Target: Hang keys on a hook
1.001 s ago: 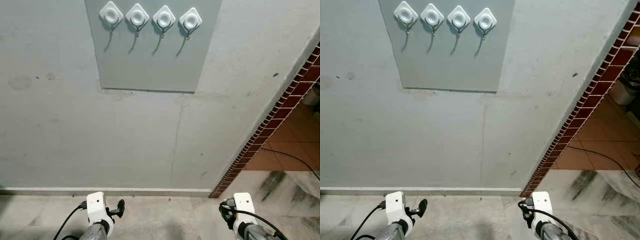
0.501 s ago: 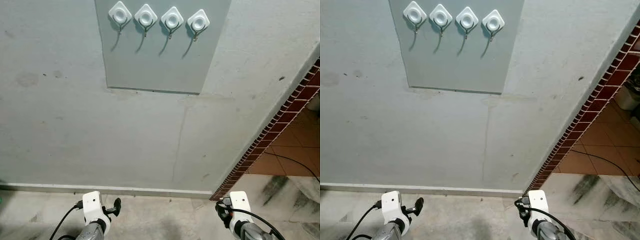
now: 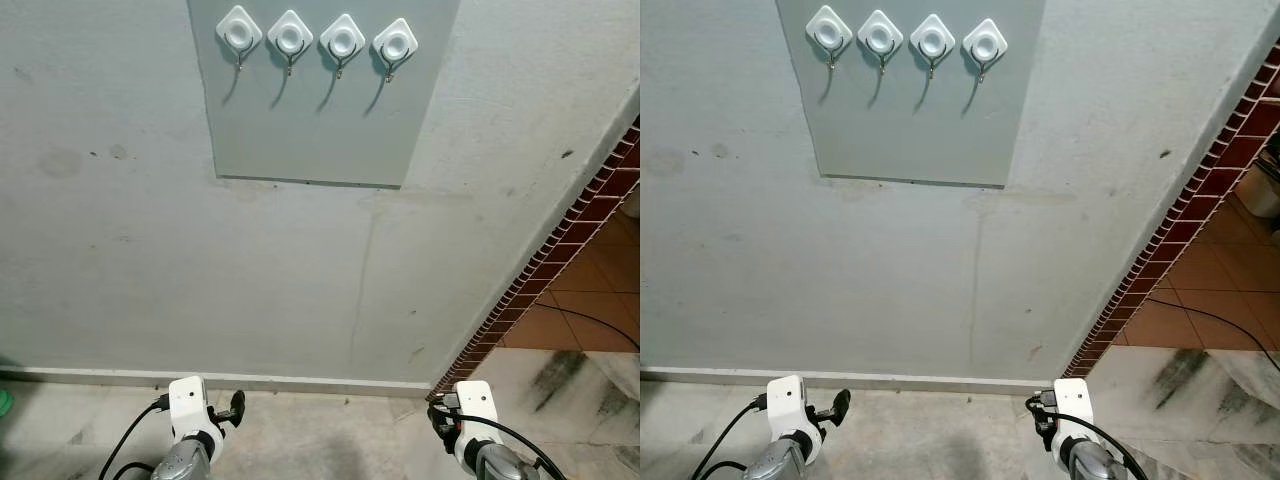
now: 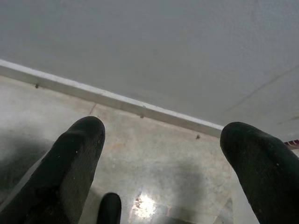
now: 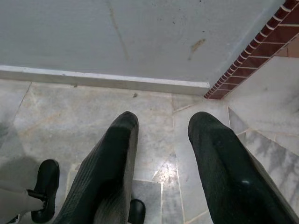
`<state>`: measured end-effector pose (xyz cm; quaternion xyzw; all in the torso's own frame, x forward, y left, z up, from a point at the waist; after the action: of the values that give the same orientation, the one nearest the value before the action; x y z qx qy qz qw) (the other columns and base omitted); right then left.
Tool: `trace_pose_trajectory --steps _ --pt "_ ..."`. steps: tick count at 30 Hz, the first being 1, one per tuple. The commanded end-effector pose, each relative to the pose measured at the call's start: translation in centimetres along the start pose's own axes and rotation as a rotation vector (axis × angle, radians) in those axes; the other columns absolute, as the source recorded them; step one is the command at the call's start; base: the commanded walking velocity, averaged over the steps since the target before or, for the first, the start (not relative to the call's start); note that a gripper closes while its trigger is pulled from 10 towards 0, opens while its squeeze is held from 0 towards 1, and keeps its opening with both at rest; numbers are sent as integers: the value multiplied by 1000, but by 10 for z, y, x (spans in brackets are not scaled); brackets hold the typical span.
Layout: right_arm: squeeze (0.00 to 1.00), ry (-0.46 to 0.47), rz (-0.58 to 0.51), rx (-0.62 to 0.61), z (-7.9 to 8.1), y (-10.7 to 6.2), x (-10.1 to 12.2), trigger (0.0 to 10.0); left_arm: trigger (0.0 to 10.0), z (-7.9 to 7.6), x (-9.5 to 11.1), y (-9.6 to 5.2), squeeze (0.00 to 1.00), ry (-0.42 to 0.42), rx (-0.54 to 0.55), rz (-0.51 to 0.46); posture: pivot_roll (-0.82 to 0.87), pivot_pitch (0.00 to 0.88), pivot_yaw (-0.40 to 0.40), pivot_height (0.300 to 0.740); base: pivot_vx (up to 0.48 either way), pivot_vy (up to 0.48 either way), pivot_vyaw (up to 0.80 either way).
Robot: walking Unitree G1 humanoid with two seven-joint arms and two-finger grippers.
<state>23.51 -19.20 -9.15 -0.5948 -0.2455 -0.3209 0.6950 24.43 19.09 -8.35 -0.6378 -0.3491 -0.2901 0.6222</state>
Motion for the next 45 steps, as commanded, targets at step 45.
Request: trace_pose_trajectory --steps 45 --pt "0 21 -30 -8 5 3 6 10000 10000 -8 15 8 0 58 -53 1 -5 0 -25 721 0 0 0"
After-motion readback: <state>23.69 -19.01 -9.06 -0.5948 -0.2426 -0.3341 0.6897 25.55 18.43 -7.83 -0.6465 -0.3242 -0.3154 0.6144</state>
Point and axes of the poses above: a point about 5 cm out from each wrist's last joint towards the gripper, its own y axis pointing out of the wrist towards the gripper, its own x axis along the axis of the wrist's last joint, z = x × y, the point moved 4 cm from there along y, pointing out of the wrist towards the gripper, and after that the axes turned 9 degrees about y, right-handed, at the moved point
